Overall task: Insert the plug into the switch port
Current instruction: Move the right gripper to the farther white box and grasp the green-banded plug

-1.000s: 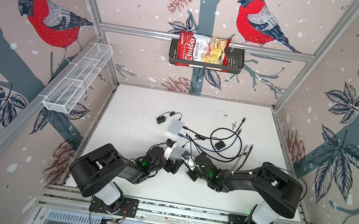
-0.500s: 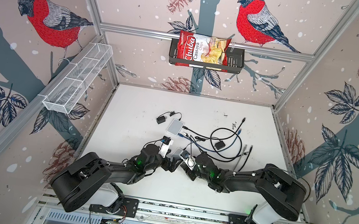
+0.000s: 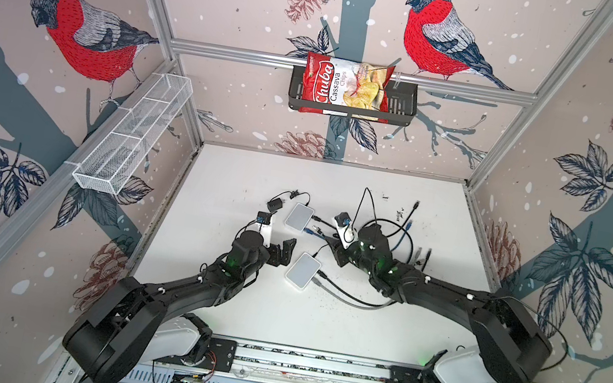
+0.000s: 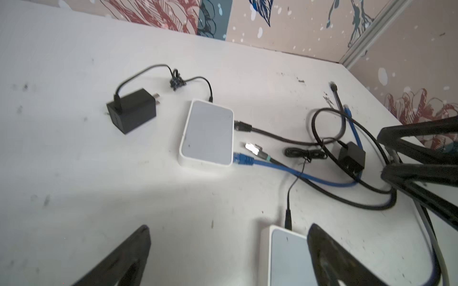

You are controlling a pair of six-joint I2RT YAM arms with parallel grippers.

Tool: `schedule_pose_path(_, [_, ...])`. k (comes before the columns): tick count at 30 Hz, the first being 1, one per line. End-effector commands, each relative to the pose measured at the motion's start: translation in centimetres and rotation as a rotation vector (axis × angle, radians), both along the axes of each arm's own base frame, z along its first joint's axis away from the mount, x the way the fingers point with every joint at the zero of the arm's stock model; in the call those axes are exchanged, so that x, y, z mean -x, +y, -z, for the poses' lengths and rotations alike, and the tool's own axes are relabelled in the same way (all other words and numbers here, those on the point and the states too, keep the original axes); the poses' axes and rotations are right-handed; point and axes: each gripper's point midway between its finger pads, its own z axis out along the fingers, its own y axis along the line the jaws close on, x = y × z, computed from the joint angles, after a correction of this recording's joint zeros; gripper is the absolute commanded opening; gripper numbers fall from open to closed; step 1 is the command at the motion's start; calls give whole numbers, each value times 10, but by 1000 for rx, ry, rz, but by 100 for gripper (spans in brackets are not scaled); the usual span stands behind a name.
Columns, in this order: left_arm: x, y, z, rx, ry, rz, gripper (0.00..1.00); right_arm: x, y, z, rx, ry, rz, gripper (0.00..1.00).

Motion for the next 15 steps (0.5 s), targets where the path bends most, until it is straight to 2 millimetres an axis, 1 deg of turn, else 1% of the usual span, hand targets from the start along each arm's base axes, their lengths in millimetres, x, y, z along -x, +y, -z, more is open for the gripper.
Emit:
schedule_pose_path(1, [-16,9,2,-71,23,-29,96,-14,-5,16,103,41,-36,43])
schedule_pose_path(4, [-35,7,1,-97,37,-24,95,-35,-4,26,159,74,-72,34])
schedule_pose_path(7, [-52,6,5,-107,51,-22,94,-49,0,44,209,128,-119,30])
schedule_pose_path(11, [-69,3,11,-104,69,-14,93,-53,10,68,263,196,-213,27])
schedule_pose_path(15, [-78,-2,19,-108,85,-2,92,-47,18,84,288,252,-281,27])
